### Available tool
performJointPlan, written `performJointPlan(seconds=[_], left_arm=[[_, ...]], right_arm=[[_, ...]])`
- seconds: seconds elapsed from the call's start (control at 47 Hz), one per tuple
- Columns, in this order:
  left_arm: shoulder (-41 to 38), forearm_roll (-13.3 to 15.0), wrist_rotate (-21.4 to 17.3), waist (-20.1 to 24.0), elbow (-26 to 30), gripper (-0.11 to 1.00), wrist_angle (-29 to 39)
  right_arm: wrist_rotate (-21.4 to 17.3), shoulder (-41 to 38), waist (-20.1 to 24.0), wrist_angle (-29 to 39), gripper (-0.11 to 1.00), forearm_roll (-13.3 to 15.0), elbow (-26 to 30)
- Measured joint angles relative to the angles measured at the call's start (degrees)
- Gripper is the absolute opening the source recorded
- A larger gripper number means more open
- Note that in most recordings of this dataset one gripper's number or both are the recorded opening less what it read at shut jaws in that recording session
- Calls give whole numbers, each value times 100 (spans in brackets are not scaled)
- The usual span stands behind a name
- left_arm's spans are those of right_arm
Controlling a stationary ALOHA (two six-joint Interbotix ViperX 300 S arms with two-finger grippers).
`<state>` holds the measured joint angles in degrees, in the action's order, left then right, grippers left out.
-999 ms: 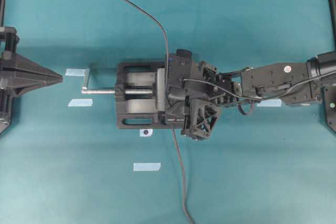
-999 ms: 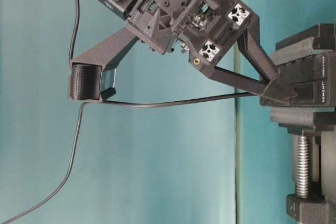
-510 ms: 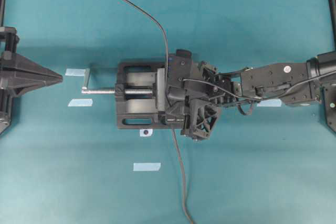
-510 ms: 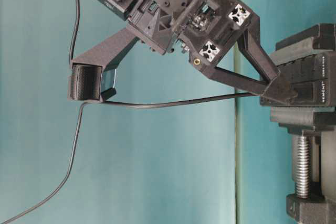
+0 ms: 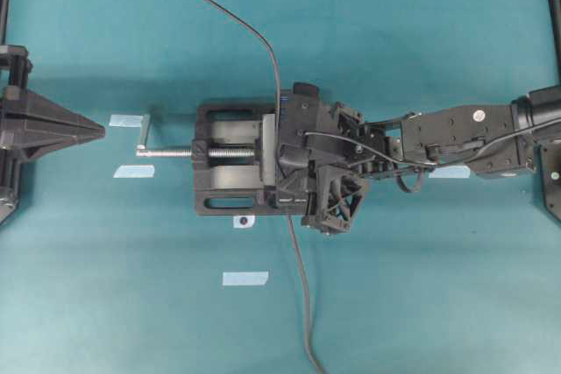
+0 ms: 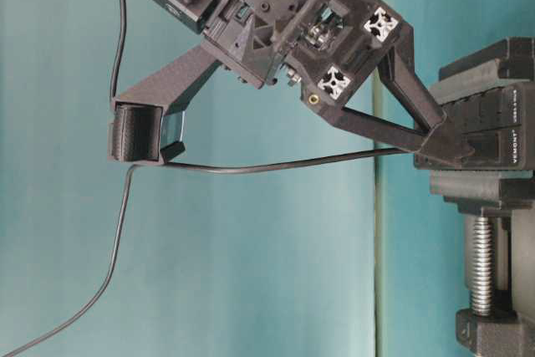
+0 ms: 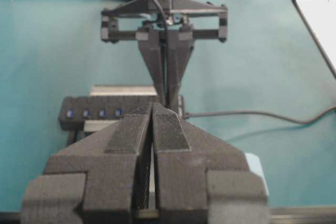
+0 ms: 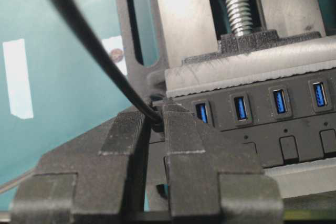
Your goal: Insert the USB into the front port of the fixed hub.
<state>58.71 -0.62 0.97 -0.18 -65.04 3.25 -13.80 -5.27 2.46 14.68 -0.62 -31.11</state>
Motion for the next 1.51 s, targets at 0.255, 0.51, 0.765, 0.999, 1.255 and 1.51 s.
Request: performJointPlan(seconds=[0.255,0.51,0.765,0.999,1.255,1.51], left_arm=[[9,0,0,0,0,0,-35],[18,0,-9,0,0,0,-88],[26,0,0,0,0,0,-97],[26,0,0,0,-9,0,-97],[26,0,0,0,0,0,-97],[26,0,0,0,0,0,-88]], right_arm=[[0,-9,26,-9,34,-9,-9],[0,-62,158,70,72,-9,-9],[0,-62,141,185,72,0,62],[0,-53,123,185,72,9,62],[0,-44,18,185,72,35,62],[0,141,-97,176,72,70,62]])
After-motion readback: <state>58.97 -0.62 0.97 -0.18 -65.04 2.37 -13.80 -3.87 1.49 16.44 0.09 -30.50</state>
